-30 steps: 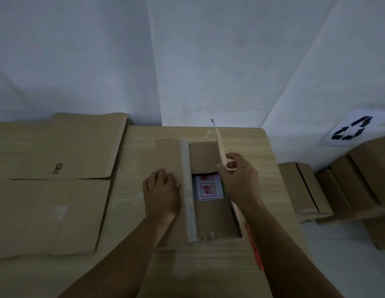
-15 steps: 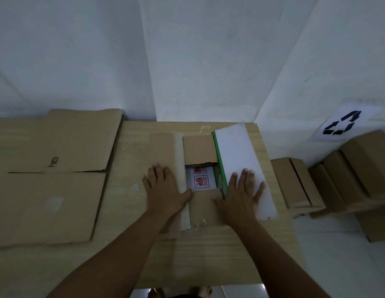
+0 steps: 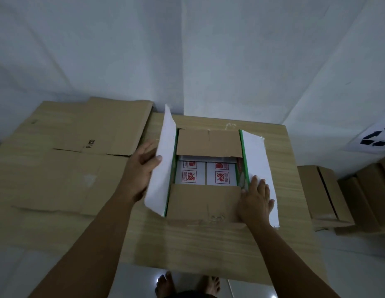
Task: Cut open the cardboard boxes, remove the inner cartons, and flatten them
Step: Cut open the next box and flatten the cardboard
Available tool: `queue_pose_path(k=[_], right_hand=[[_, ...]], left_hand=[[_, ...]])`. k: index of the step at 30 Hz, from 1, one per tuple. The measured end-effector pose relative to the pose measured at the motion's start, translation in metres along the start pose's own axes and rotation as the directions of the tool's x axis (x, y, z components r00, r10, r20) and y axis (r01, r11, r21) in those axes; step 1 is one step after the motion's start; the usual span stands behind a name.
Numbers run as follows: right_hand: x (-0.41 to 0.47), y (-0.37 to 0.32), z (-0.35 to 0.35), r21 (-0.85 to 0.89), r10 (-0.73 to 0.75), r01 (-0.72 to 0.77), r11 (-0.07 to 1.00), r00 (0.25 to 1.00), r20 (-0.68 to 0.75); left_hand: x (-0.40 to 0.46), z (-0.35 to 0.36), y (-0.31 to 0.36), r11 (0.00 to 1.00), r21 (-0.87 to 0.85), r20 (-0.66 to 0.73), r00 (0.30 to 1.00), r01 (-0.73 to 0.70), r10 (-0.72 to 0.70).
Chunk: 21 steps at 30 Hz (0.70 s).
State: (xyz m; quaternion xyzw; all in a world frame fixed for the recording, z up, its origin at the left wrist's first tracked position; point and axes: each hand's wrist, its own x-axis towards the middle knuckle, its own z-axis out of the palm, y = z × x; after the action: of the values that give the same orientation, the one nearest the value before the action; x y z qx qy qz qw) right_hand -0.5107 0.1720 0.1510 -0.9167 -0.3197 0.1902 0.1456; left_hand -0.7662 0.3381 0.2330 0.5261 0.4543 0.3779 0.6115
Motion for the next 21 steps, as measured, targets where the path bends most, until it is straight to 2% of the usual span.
queue_pose_path(k=[2, 3, 4, 5, 6, 7, 8, 9, 10, 12, 13, 16, 19, 21], right_hand=[[-0.001, -0.001, 0.000, -0.002, -0.004, 0.004, 1.000, 1.000, -0.006], [-0.002, -0.002, 0.000, 0.004, -0.007, 0.007, 1.000, 1.000, -0.012], [-0.002, -0.002, 0.000, 0.014, -0.010, 0.010, 1.000, 1.000, -0.018], [-0.003, -0.002, 0.000, 0.026, -0.016, 0.016, 1.000, 1.000, -0.025], [-0.003, -0.001, 0.001, 0.037, -0.024, 0.025, 0.999, 0.999, -0.035], [-0.004, -0.001, 0.001, 0.045, -0.033, 0.035, 0.998, 0.998, -0.044], [-0.005, -0.001, 0.001, 0.049, -0.047, 0.049, 0.998, 0.998, -0.050], [-0.007, -0.002, 0.002, 0.042, -0.067, 0.069, 0.997, 0.997, -0.049], [-0.008, -0.004, 0.003, 0.021, -0.094, 0.094, 0.995, 0.995, -0.037], [-0.012, -0.007, 0.003, -0.058, -0.145, 0.146, 0.988, 0.989, 0.024], [-0.013, -0.008, 0.002, -0.101, -0.159, 0.164, 0.981, 0.986, 0.054], [-0.013, -0.012, -0.004, -0.245, -0.191, 0.203, 0.948, 0.979, 0.072], [-0.012, -0.024, -0.011, -0.397, -0.353, 0.351, 0.848, 0.933, 0.070], [-0.013, -0.037, -0.014, -0.403, -0.430, 0.449, 0.798, 0.892, 0.143]], left_hand=[[0.000, -0.027, -0.004, 0.994, 0.105, -0.077, 0.997, 0.001, 0.007], [0.001, -0.041, -0.008, 0.964, 0.265, -0.099, 0.994, -0.012, 0.039], [0.005, -0.052, -0.016, 0.868, 0.496, -0.102, 0.992, -0.015, 0.075], [0.008, -0.059, -0.024, 0.687, 0.727, -0.064, 0.994, -0.016, 0.091], [0.010, -0.061, -0.032, 0.465, 0.885, -0.021, 0.997, -0.014, 0.070], [0.011, -0.057, -0.040, 0.286, 0.958, 0.007, 1.000, -0.013, 0.025], [0.008, -0.047, -0.046, 0.204, 0.979, 0.019, 0.999, -0.011, -0.039], [0.004, -0.035, -0.053, 0.235, 0.972, 0.038, 0.991, -0.007, -0.127], [-0.001, -0.021, -0.061, 0.363, 0.932, 0.067, 0.973, 0.017, -0.219], [-0.011, 0.002, -0.076, 0.664, 0.732, 0.110, 0.937, 0.149, -0.332], [-0.014, 0.010, -0.083, 0.748, 0.631, 0.101, 0.934, 0.206, -0.343], [-0.014, 0.018, -0.090, 0.813, 0.522, 0.025, 0.948, 0.258, -0.317], [-0.008, 0.015, -0.088, 0.837, 0.476, 0.011, 0.950, 0.270, -0.313], [-0.006, 0.012, -0.086, 0.855, 0.442, -0.007, 0.955, 0.270, -0.298]])
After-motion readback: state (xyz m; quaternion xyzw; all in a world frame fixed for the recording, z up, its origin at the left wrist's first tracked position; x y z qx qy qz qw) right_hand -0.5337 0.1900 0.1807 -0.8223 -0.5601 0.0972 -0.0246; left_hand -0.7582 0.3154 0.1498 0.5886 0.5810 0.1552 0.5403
